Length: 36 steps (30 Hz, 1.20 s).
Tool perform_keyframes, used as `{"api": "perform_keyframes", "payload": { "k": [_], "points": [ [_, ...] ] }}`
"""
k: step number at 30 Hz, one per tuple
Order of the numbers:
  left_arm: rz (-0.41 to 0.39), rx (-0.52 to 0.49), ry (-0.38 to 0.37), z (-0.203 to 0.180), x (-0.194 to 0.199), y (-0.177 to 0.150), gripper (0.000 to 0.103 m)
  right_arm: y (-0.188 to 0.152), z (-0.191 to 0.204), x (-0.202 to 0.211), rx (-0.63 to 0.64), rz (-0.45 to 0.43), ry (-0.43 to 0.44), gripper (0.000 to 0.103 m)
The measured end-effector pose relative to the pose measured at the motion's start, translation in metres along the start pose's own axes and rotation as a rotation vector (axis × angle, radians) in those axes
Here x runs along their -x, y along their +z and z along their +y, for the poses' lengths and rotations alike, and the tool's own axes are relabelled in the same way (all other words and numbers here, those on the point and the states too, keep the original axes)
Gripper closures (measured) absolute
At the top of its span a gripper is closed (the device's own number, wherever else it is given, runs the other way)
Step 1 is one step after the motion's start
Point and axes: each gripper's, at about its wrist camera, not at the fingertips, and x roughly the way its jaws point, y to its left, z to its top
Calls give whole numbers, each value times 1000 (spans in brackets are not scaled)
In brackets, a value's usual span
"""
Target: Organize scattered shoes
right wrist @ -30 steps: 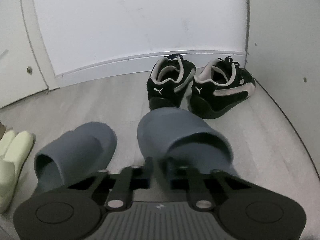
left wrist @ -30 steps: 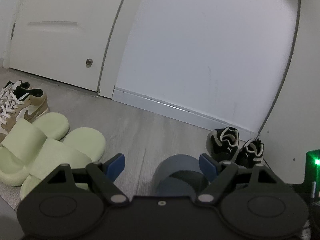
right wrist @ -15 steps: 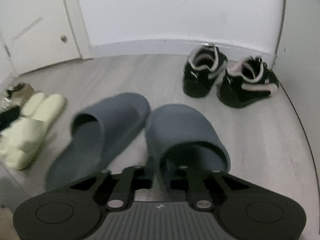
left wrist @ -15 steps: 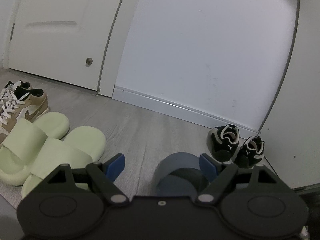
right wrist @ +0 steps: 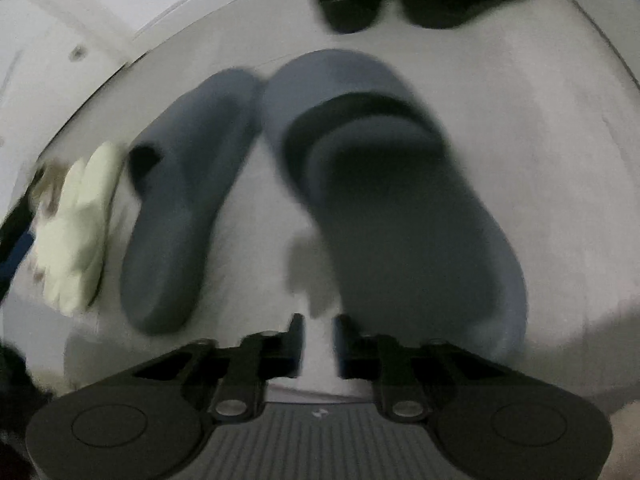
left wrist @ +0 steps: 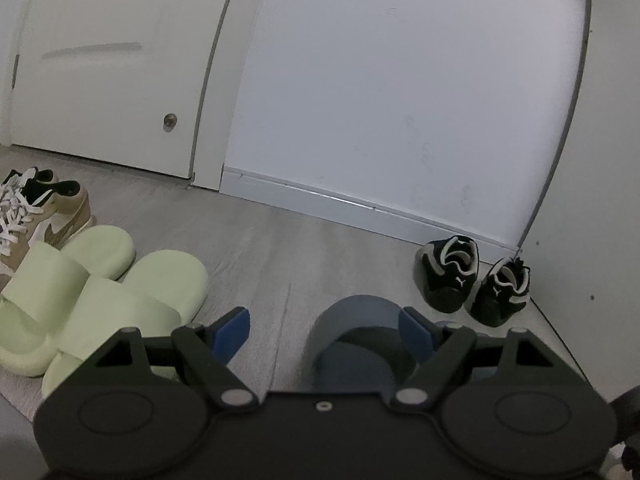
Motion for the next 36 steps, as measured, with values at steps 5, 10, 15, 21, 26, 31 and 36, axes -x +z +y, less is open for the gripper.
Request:
{"api": "perform_keyframes", "payload": {
  "k": [5, 10, 15, 21, 26, 31, 36],
  "points": [
    [2, -15, -1, -3, -1, 0, 21, 11, -28, 21, -139, -182, -152, 90],
    [3, -32, 2, -6, -1, 0, 21, 24, -38, 27, -178, -345, -287, 85],
    [-12, -51, 0, -10, 1, 0, 20, 16, -11, 49, -88, -662, -274, 34],
    [24, -92, 11, -15, -4, -3, 19, 20, 53, 7, 196, -770, -360, 9],
    [33, -38, 30, -5, -6, -3, 19, 41, 73, -38, 304, -721, -515, 9],
    [36, 15, 38, 3, -8, -2, 19, 27, 68, -31, 304, -684, -526, 10],
    [23, -2, 28, 0, -7, -1, 19, -3, 50, -1, 139, -577, -572, 11]
  ]
}}
